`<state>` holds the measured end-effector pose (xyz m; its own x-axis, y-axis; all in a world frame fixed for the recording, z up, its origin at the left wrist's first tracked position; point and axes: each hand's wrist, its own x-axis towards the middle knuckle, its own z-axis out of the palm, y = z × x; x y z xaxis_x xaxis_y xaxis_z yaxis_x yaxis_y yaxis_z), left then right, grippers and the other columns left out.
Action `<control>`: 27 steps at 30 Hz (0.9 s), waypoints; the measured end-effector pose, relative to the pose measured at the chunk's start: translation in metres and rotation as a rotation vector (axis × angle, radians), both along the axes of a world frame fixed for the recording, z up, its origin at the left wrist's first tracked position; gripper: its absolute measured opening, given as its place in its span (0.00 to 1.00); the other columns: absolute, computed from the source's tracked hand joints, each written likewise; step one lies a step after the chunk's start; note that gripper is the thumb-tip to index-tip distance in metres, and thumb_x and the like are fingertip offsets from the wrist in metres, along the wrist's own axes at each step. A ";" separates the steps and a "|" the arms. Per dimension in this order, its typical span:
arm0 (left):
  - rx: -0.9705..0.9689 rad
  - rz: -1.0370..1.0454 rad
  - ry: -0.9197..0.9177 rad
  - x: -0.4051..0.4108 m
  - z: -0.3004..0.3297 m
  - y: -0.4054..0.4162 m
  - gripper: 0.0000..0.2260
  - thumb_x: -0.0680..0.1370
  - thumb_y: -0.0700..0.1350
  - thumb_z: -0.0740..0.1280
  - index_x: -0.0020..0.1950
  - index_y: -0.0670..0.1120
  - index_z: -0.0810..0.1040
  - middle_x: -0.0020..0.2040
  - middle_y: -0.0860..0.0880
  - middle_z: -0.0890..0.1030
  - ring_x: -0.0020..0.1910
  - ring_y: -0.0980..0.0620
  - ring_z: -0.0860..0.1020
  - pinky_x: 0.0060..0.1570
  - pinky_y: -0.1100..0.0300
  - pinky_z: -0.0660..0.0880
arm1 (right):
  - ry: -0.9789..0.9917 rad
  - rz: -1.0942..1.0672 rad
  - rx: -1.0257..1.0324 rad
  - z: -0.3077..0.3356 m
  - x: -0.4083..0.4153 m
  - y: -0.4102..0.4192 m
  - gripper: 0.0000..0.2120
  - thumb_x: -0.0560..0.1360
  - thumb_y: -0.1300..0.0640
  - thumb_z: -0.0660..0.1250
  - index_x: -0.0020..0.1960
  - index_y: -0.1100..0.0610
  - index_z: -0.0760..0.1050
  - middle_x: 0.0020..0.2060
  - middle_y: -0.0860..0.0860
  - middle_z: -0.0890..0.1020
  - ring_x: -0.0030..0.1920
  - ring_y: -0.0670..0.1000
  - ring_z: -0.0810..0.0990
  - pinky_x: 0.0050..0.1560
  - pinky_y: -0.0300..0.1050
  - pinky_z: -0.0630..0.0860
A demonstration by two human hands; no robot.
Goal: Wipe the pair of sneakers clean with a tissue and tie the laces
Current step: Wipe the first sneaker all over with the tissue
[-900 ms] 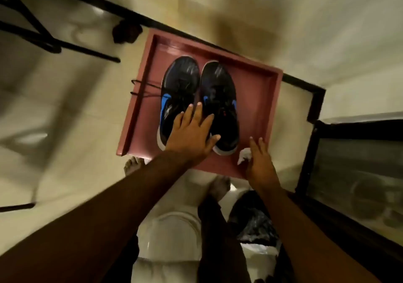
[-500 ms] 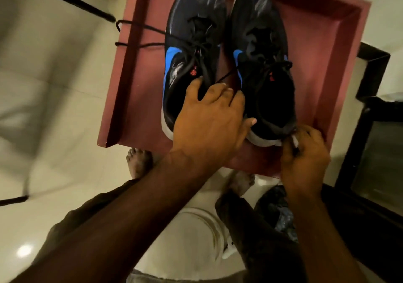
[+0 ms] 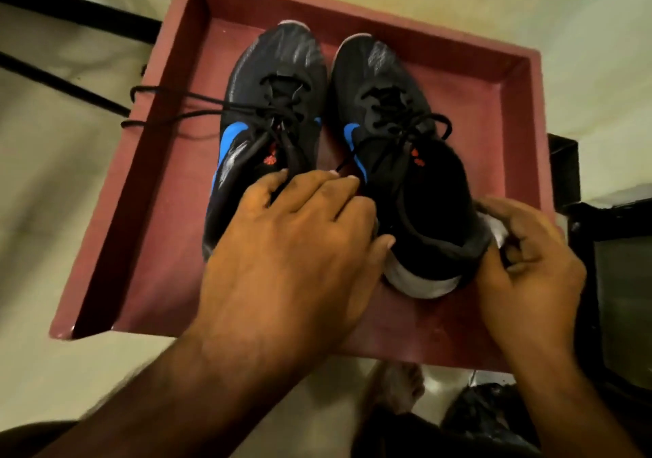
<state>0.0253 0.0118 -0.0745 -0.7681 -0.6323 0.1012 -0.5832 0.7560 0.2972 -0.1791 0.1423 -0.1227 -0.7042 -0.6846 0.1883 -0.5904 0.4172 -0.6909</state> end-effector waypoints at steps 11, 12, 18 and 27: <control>-0.178 -0.005 -0.041 0.020 0.012 0.007 0.22 0.81 0.58 0.55 0.58 0.46 0.81 0.64 0.44 0.80 0.65 0.43 0.75 0.61 0.44 0.74 | 0.170 0.183 -0.170 0.029 0.014 0.005 0.18 0.79 0.69 0.67 0.63 0.53 0.83 0.59 0.49 0.82 0.61 0.45 0.81 0.60 0.38 0.77; -0.190 0.008 -0.057 0.021 0.014 0.008 0.22 0.81 0.58 0.54 0.58 0.47 0.81 0.62 0.45 0.80 0.62 0.43 0.75 0.59 0.45 0.74 | 0.179 0.217 -0.162 0.030 0.018 0.005 0.22 0.77 0.72 0.65 0.64 0.53 0.83 0.59 0.50 0.82 0.61 0.44 0.80 0.61 0.38 0.76; -0.242 0.158 -0.179 0.022 0.020 0.016 0.20 0.80 0.63 0.59 0.56 0.46 0.73 0.54 0.45 0.75 0.53 0.45 0.75 0.51 0.50 0.72 | 0.141 0.342 -0.085 0.039 0.033 0.015 0.23 0.72 0.73 0.66 0.63 0.55 0.81 0.58 0.49 0.81 0.59 0.40 0.78 0.57 0.27 0.71; -0.092 0.129 -0.136 0.019 0.018 0.015 0.13 0.78 0.44 0.70 0.60 0.43 0.73 0.59 0.42 0.71 0.54 0.41 0.77 0.46 0.47 0.79 | 0.109 0.387 0.021 0.049 0.043 0.040 0.11 0.72 0.59 0.76 0.53 0.53 0.81 0.57 0.48 0.76 0.58 0.37 0.76 0.51 0.23 0.71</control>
